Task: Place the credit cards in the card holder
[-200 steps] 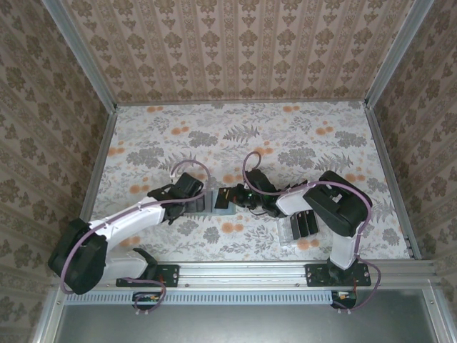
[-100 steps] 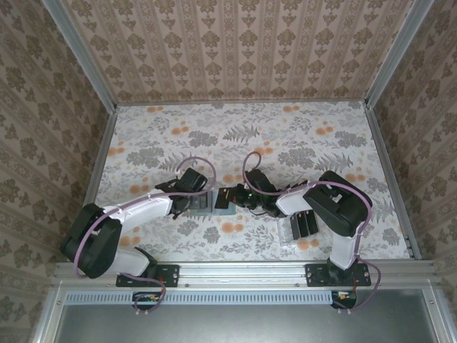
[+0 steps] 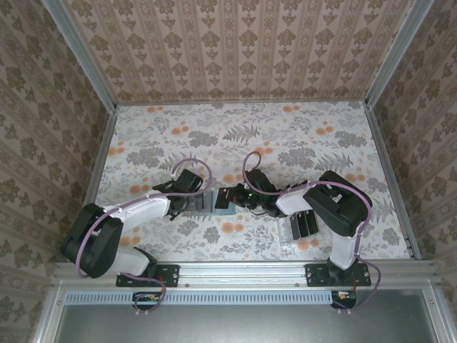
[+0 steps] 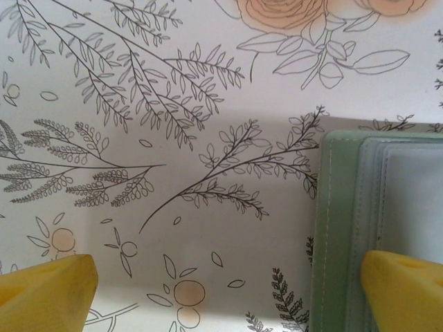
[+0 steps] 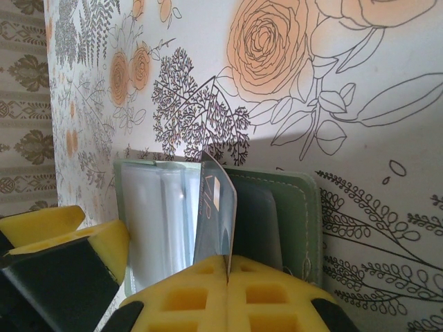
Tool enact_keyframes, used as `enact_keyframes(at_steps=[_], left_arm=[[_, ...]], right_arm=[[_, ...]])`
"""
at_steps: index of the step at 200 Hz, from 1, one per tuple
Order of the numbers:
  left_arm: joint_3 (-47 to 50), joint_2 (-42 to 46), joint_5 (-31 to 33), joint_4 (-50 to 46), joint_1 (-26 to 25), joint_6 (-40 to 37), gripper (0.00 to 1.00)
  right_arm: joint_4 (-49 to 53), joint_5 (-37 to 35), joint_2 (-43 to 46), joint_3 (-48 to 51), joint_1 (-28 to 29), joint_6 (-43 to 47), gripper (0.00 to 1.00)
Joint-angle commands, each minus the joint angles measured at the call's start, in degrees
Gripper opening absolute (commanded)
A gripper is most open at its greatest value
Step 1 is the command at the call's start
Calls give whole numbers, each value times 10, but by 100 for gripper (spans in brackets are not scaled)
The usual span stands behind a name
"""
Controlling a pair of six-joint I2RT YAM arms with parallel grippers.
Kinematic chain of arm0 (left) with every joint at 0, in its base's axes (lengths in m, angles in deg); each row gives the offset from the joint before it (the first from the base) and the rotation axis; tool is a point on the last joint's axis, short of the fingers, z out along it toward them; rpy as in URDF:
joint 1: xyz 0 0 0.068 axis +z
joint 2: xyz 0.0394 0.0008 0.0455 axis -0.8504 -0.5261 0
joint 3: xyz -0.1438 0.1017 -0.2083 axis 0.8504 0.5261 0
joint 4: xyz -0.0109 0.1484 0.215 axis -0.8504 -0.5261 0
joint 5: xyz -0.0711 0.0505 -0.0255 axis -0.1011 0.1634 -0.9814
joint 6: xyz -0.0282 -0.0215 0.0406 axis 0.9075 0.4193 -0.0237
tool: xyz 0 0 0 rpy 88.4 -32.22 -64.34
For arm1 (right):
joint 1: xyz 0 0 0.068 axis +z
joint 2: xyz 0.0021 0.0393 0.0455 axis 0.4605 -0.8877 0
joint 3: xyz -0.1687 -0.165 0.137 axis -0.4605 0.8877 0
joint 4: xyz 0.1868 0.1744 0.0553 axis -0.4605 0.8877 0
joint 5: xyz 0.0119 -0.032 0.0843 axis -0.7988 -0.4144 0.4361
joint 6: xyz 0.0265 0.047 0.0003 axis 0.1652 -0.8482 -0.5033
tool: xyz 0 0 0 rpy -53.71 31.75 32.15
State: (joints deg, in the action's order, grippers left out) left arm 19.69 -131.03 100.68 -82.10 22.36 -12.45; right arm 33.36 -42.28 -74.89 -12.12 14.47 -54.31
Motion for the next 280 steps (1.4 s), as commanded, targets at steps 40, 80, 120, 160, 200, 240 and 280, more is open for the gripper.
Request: enact_keyframes(at_steps=[40,80,120,160,200,240,280], left_arm=[[13,1,-3,-1,5,17,100],[13,34,-8,-8,4,19,100],[20,68,-23,-14,-8,30,100],[49,71,-33,-8,-28,64,100],[70,67,-32,-1,-35,85,100],[71,57,-17,-8,-36,90,100],[75,56,-9,-19,-36,105,100]], right_arm=[[56,-7,-1,-3,-4,11,0],[60,-5,6,-6,-4,12,0],[59,-4,2,-7,-4,10,0],[59,-5,1,-7,-4,10,0],[58,-5,-1,-7,-4,9,0],[56,-4,-1,-8,-5,8,0],[44,7,9,-8,-10,8,0]])
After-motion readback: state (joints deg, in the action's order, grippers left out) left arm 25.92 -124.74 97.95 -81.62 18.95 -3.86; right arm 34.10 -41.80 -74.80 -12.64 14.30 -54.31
